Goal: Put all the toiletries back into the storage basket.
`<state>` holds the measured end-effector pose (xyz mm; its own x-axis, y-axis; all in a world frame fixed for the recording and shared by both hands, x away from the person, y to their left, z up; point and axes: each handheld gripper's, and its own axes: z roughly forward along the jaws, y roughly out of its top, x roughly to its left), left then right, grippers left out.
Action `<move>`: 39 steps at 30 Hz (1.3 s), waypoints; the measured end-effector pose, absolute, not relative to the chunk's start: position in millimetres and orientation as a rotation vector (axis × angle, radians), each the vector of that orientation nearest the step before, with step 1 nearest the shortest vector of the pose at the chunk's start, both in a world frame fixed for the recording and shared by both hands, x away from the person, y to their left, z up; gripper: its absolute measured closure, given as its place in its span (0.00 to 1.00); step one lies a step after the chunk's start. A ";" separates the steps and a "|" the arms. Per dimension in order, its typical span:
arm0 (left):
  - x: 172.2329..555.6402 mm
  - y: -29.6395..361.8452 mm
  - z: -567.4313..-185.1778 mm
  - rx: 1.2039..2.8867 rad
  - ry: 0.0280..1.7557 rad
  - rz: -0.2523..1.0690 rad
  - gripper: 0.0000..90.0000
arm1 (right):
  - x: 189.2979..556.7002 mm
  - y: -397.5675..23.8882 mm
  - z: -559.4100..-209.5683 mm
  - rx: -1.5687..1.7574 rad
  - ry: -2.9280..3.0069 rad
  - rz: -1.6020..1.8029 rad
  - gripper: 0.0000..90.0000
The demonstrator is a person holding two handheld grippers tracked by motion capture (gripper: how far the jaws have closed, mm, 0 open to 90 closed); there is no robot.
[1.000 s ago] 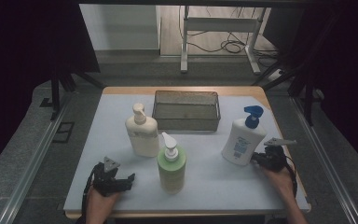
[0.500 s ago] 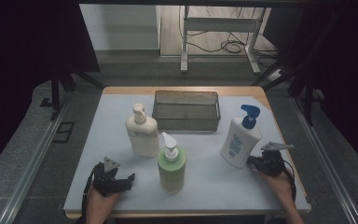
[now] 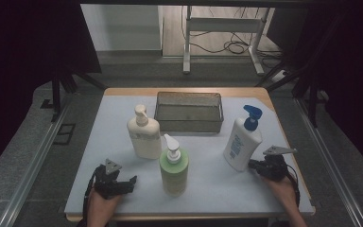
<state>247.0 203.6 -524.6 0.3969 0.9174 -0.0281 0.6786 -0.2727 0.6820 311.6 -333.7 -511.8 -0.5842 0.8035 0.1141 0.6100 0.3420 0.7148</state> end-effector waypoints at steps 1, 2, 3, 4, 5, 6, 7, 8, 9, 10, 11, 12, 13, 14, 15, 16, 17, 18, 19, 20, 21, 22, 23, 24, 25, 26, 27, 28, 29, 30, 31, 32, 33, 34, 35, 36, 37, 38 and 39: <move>247.0 203.6 -524.6 2.042 1.358 0.502 0.11 | 309.9 -333.7 -510.9 1.270 2.344 1.076 0.93; 247.0 203.7 -524.6 2.043 1.358 0.502 0.11 | 308.2 -334.2 -509.9 1.271 2.342 1.073 0.93; 247.0 203.7 -524.6 2.043 1.358 0.501 0.11 | 306.2 -335.1 -509.0 1.273 2.336 1.065 0.93; 247.0 203.7 -524.6 2.043 1.358 0.501 0.11 | 303.9 -336.0 -508.0 1.279 2.330 1.060 0.93; 247.0 203.6 -524.6 2.043 1.358 0.502 0.11 | 301.5 -337.1 -506.9 1.284 2.325 1.062 0.93; 247.0 203.6 -524.6 2.043 1.358 0.502 0.11 | 299.1 -338.5 -505.8 1.284 2.320 1.062 0.93; 247.0 203.6 -524.6 2.043 1.358 0.502 0.11 | 293.9 -340.5 -502.5 1.293 2.315 1.063 0.93; 247.0 203.6 -524.6 2.042 1.358 0.502 0.11 | 293.9 -340.5 -502.5 1.293 2.315 1.063 0.93; 247.0 203.6 -524.6 2.042 1.358 0.502 0.11 | 291.5 -341.4 -500.6 1.289 2.311 1.067 0.93; 247.0 203.6 -524.6 2.042 1.358 0.502 0.11 | 289.0 -342.3 -498.2 1.288 2.310 1.072 0.93; 247.0 203.6 -524.7 2.042 1.358 0.502 0.11 | 286.6 -342.7 -495.7 1.285 2.310 1.079 0.93; 247.0 203.6 -524.6 2.041 1.358 0.501 0.11 | 281.7 -343.1 -490.2 1.278 2.308 1.090 0.93; 247.0 203.6 -524.7 2.042 1.358 0.502 0.11 | 279.8 -343.1 -487.5 1.262 2.311 1.096 0.93; 247.0 203.6 -524.7 2.042 1.358 0.502 0.11 | 279.8 -343.1 -487.5 1.262 2.311 1.096 0.93; 247.0 203.6 -524.7 2.042 1.358 0.502 0.11 | 277.8 -342.6 -484.8 1.252 2.315 1.101 0.93; 247.0 203.7 -524.6 2.042 1.358 0.501 0.11 | 275.8 -341.5 -481.9 1.244 2.320 1.105 0.93; 247.0 203.6 -524.7 2.042 1.358 0.502 0.11 | 274.0 -340.2 -479.1 1.233 2.323 1.107 0.93; 247.0 203.6 -524.6 2.042 1.358 0.501 0.11 | 272.4 -339.0 -476.2 1.224 2.325 1.113 0.93; 247.0 203.6 -524.7 2.042 1.358 0.502 0.11 | 271.0 -337.8 -473.4 1.217 2.325 1.120 0.93; 247.0 203.6 -524.7 2.042 1.358 0.501 0.11 | 270.1 -336.7 -470.6 1.213 2.326 1.130 0.93; 247.0 203.7 -524.6 2.041 1.358 0.501 0.11 | 268.8 -334.4 -465.1 1.200 2.325 1.142 0.92; 247.0 203.6 -524.7 2.041 1.358 0.502 0.11 | 268.8 -334.4 -465.1 1.200 2.325 1.142 0.92; 247.0 203.7 -524.6 2.041 1.358 0.500 0.11 | 268.4 -333.1 -462.5 1.196 2.323 1.144 0.91; 247.0 203.7 -524.6 2.042 1.358 0.501 0.11 | 268.0 -332.2 -459.7 1.193 2.320 1.146 0.90; 247.0 203.7 -524.6 2.042 1.358 0.501 0.11 | 267.6 -331.3 -457.1 1.188 2.316 1.152 0.90; 247.0 203.7 -524.6 2.042 1.358 0.501 0.11 | 267.3 -330.7 -454.4 1.186 2.313 1.155 0.89; 247.0 203.7 -524.6 2.042 1.358 0.501 0.11 | 267.0 -330.2 -451.6 1.180 2.310 1.156 0.88; 246.9 203.7 -524.6 2.043 1.358 0.501 0.11 | 266.6 -330.0 -448.8 1.178 2.307 1.155 0.87; 247.0 203.7 -524.6 2.043 1.357 0.501 0.11 | 266.2 -329.8 -445.7 1.179 2.300 1.155 0.86; 247.0 203.7 -524.6 2.043 1.358 0.501 0.12 | 265.8 -330.0 -442.5 1.179 2.294 1.157 0.84; 246.9 203.8 -524.6 2.043 1.357 0.501 0.11 | 265.6 -330.3 -439.3 1.180 2.286 1.162 0.82; 246.9 203.8 -524.6 2.043 1.358 0.501 0.11 | 265.4 -330.6 -436.0 1.180 2.280 1.169 0.80; 246.9 203.7 -524.6 2.043 1.358 0.501 0.11 | 265.3 -330.8 -432.9 1.180 2.274 1.176 0.78; 246.9 203.8 -524.6 2.043 1.357 0.501 0.11 | 265.3 -330.7 -429.8 1.184 2.273 1.181 0.76; 246.9 203.8 -524.6 2.043 1.358 0.501 0.11 | 265.5 -330.4 -427.0 1.186 2.271 1.183 0.74; 246.9 203.7 -524.6 2.042 1.357 0.501 0.11 | 265.9 -329.9 -424.4 1.183 2.267 1.183 0.71; 246.9 203.8 -524.6 2.043 1.357 0.501 0.11 | 266.3 -329.3 -421.9 1.184 2.264 1.184 0.69; 246.9 203.8 -524.7 2.042 1.357 0.502 0.11 | 266.8 -328.5 -419.6 1.185 2.263 1.187 0.67; 246.9 203.8 -524.7 2.042 1.357 0.502 0.11 | 267.4 -327.5 -417.5 1.186 2.261 1.190 0.65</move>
